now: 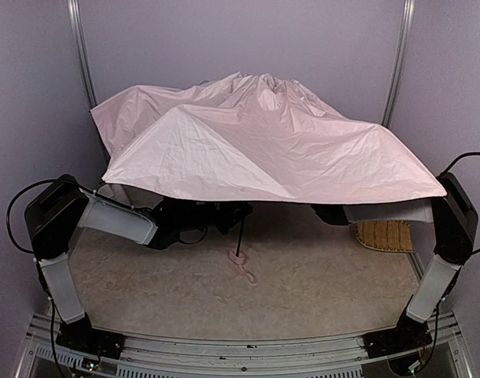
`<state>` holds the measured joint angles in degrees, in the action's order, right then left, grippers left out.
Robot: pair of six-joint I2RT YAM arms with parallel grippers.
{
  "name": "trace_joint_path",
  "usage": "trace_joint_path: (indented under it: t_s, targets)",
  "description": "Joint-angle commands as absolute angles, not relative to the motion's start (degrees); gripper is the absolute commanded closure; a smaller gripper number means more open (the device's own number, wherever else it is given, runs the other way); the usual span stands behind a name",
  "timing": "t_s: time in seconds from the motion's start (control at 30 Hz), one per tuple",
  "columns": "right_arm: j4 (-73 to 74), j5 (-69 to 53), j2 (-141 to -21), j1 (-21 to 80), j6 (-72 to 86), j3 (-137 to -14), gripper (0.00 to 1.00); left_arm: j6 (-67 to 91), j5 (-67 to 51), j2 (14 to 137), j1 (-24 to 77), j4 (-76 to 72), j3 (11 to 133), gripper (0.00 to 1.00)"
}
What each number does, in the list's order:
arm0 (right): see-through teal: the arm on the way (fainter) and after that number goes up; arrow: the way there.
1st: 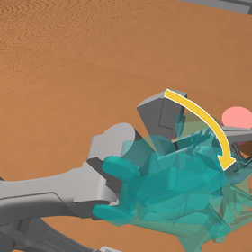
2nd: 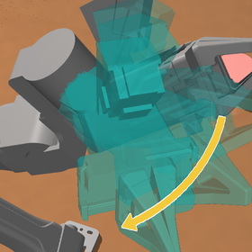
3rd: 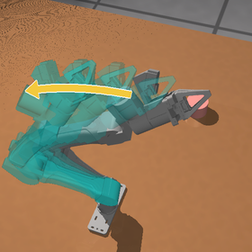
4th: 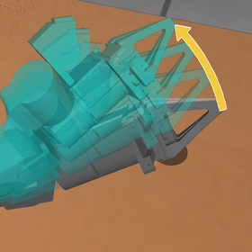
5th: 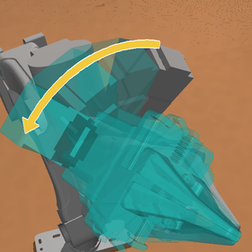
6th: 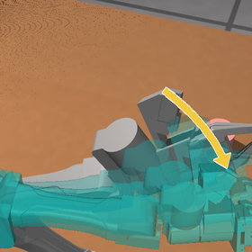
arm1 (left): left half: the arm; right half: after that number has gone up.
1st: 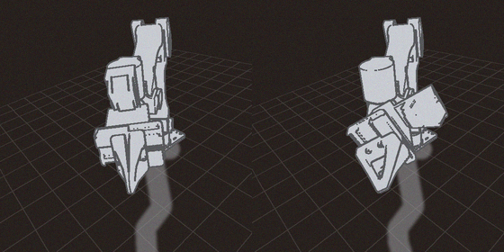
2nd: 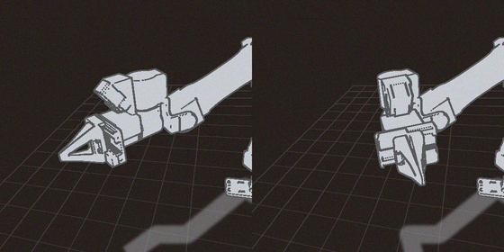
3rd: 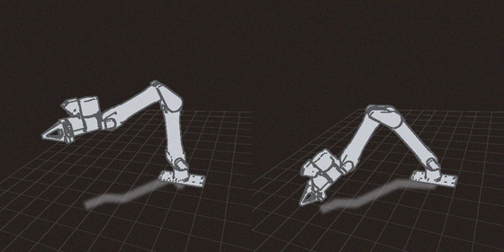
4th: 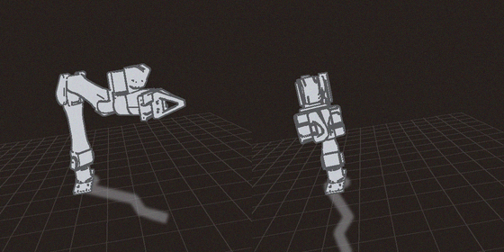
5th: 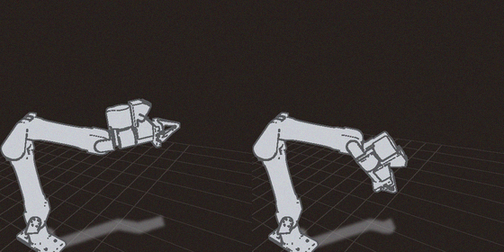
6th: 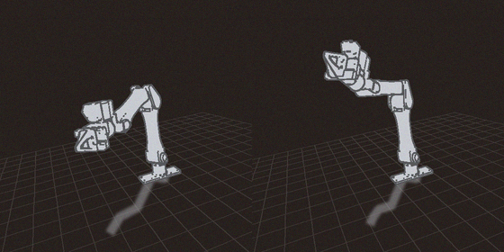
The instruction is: Put away the umbrella
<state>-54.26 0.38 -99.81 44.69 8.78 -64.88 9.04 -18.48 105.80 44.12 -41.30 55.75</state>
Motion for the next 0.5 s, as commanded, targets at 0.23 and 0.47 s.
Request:
trace_joint_path:
  t_s: [0.23,0.47]
  targets:
    - [-30.7,-4.1,-106.1,48.1,5.4,-57.9,0.90,17.1,-14.5,100.0,39.3,-77.2,61.7,1.00]
    - [-31.5,-4.2,-107.9,49.6,6.4,-56.0,0.91,15.1,-14.7,100.9,38.5,-77.1,62.9,1.00]
